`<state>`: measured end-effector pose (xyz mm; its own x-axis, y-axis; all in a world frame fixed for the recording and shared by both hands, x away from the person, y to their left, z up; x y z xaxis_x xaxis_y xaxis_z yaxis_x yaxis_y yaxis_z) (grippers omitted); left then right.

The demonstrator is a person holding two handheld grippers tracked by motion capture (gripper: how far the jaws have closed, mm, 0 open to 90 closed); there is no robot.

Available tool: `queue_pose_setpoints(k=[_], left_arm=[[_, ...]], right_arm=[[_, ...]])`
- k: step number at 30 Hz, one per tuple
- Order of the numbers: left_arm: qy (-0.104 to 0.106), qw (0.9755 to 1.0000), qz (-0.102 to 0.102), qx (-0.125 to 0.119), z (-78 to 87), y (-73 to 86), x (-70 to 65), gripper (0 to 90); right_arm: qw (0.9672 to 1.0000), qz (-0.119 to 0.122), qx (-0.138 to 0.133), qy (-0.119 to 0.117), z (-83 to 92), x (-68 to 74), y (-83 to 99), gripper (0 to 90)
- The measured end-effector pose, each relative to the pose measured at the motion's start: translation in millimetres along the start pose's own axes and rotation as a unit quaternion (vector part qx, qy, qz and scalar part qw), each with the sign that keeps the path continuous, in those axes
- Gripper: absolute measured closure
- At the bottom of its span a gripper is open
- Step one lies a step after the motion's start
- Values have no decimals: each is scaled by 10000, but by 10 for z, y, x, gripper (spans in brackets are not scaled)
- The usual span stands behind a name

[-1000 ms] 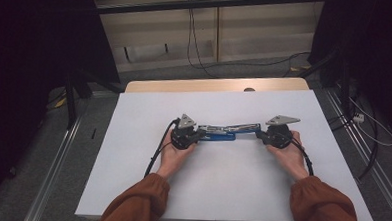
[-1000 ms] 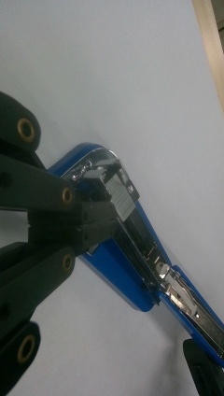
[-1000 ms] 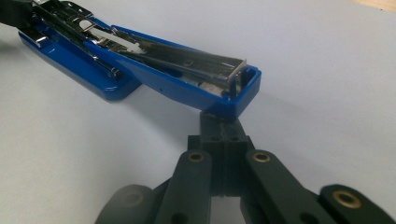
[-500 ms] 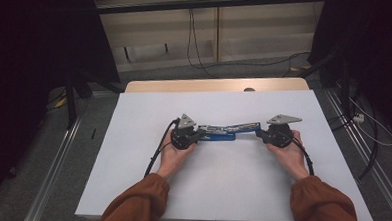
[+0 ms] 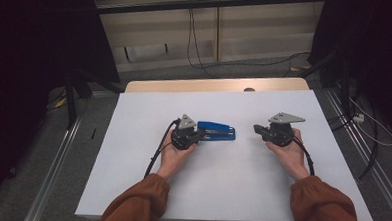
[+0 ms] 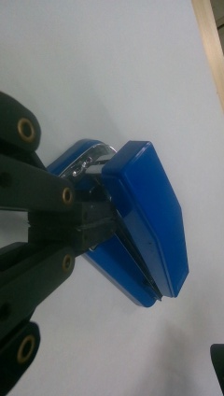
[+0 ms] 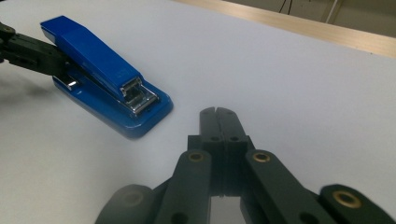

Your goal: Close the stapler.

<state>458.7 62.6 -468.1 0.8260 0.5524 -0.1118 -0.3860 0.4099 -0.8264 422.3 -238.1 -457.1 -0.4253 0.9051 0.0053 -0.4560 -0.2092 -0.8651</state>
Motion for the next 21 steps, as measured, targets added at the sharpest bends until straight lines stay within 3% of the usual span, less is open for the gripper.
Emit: queue_pose_setpoints(k=[5, 12, 15, 17, 21], left_arm=[[-23, 10000, -13, 26, 6, -3, -1, 900], [129, 9999, 62, 66, 14, -5, -41, 897], [165, 9996, 0, 242, -11, 18, -94, 875], [116, 9994, -156, 279, -14, 19, -114, 863], [246, 9997, -5, 96, 29, -14, -156, 834]], right_arm=[[9999, -14, -145, -57, 17, 14, -20, 900], [9997, -143, -166, -60, 27, -7, -12, 855], [9996, -187, -205, -87, 38, -12, -20, 809], [9996, -196, -180, -127, 40, -5, -17, 788], [9993, -215, -220, -195, 42, 14, -24, 738]])
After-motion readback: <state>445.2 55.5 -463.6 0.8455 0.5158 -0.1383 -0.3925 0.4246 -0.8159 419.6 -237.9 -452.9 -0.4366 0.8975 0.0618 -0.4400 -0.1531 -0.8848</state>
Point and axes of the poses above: each handheld gripper's, and its own axes: z roughly backward along the jaws, y roughly out of its underside, x roughly to its left, the point moved 2 cm from there along -z, roughly forward along the jaws, and after that the axes turned 6 degrees about y, right-handed, at the moved point
